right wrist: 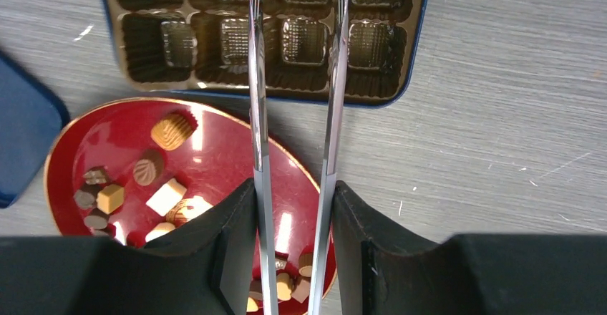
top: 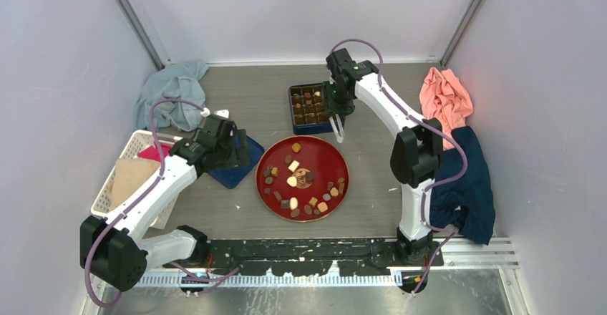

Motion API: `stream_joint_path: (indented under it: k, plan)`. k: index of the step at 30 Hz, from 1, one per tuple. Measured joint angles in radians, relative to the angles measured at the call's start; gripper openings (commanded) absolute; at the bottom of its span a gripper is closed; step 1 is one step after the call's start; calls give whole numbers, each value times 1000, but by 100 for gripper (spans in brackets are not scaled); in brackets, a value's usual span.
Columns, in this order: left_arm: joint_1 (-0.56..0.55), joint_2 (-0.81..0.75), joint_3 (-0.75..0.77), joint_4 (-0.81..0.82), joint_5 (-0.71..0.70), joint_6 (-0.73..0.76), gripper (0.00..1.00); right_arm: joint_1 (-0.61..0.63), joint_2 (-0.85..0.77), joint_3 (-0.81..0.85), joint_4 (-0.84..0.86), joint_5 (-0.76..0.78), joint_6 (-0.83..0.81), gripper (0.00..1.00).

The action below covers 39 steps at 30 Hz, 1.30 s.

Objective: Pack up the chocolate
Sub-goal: Place the fake chocolate in the packing box.

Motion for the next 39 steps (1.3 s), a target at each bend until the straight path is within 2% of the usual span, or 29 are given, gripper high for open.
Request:
stream_joint_path:
  k: [6,24,39]
  plan:
    - [0,-6,0,-2,-7,0,85,-14,72,8,1,-16,0,26]
    - [0,-6,0,-3,-9,0,85,-19,135,8,40,-41,0,31]
    - [0,-6,0,-5,-16,0,85,-17,145,15,46,-75,-5,31]
